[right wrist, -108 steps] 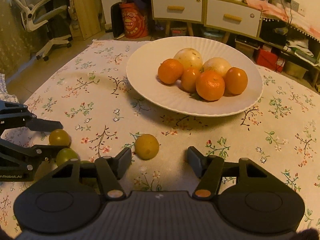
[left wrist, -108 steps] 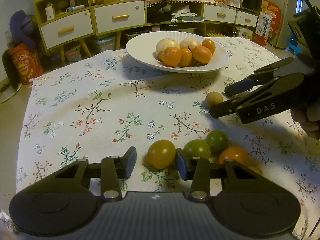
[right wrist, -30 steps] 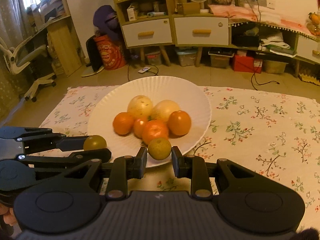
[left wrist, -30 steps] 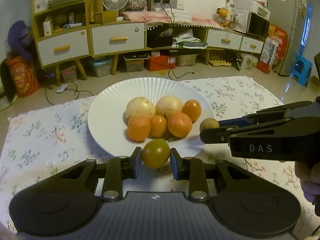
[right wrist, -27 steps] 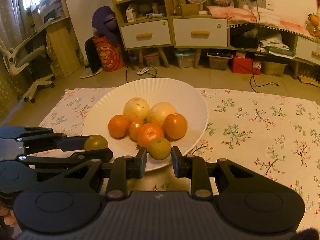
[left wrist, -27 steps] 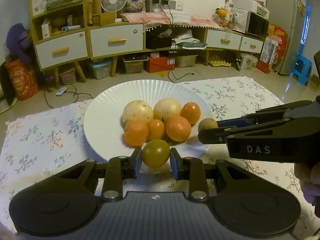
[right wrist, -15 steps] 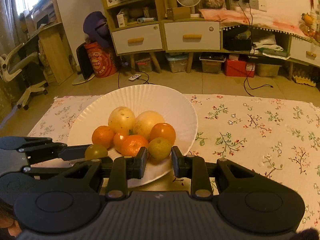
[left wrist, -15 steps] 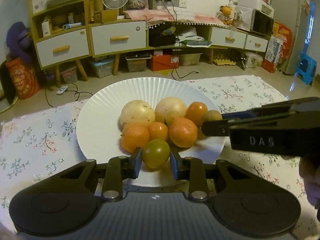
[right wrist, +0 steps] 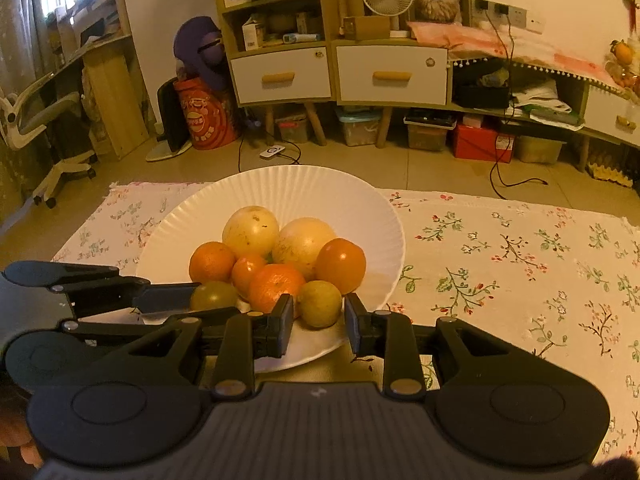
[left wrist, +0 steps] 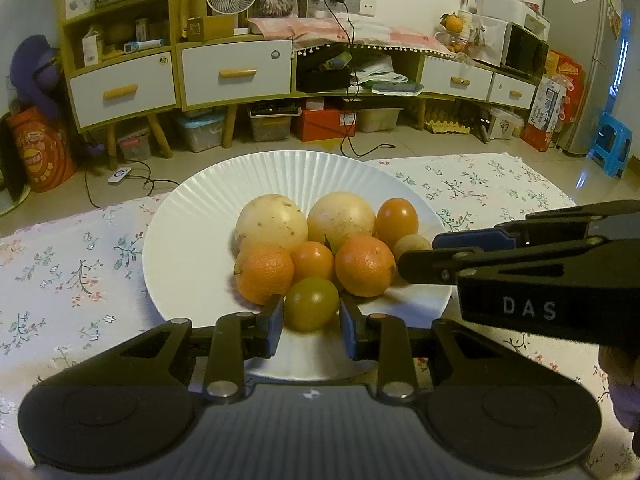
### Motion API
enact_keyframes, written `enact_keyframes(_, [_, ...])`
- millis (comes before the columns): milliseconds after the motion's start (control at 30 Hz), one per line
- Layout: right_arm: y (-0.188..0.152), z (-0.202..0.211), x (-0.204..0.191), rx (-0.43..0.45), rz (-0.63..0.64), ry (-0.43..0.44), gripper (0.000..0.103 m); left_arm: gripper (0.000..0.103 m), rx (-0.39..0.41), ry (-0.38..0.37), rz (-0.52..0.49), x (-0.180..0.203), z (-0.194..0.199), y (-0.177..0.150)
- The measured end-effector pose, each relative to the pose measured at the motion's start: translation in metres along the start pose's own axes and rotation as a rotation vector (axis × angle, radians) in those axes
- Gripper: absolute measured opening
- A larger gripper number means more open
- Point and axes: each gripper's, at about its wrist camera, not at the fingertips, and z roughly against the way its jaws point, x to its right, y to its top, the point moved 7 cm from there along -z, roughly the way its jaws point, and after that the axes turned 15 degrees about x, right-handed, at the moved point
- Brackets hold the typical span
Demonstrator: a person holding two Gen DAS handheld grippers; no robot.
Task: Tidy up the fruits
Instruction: 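Lower both small fruits onto the white plate and open both tools, then withdraw both tools from the plate toward the green limes and orange fruit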
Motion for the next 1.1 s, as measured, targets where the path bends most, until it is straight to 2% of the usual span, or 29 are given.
enact_keyframes(133, [0.001, 0.001, 0.002, 0.0, -0.012, 0.004, 0.034, 0.028, 0.001, 0.008, -0.005, -0.001, 0.002, 0.001])
enact_keyframes(267, [0.003, 0.005, 0.003, 0.002, -0.02, 0.0, 0.043, 0.039, -0.004, 0.004, 0.001, -0.001, 0.006, 0.002])
enact_keyframes(433, [0.006, 0.011, 0.005, -0.007, -0.045, 0.002, 0.045, 0.048, -0.019, -0.002, -0.001, 0.0, 0.015, 0.002])
enact_keyframes(800, [0.001, 0.028, 0.003, -0.052, -0.058, 0.009, 0.058, 0.07, -0.043, -0.007, -0.007, -0.007, 0.042, -0.001])
enact_keyframes(1100, [-0.006, 0.045, -0.01, -0.102, -0.053, 0.035, 0.072, 0.079, -0.058, -0.004, -0.025, -0.013, 0.065, -0.005])
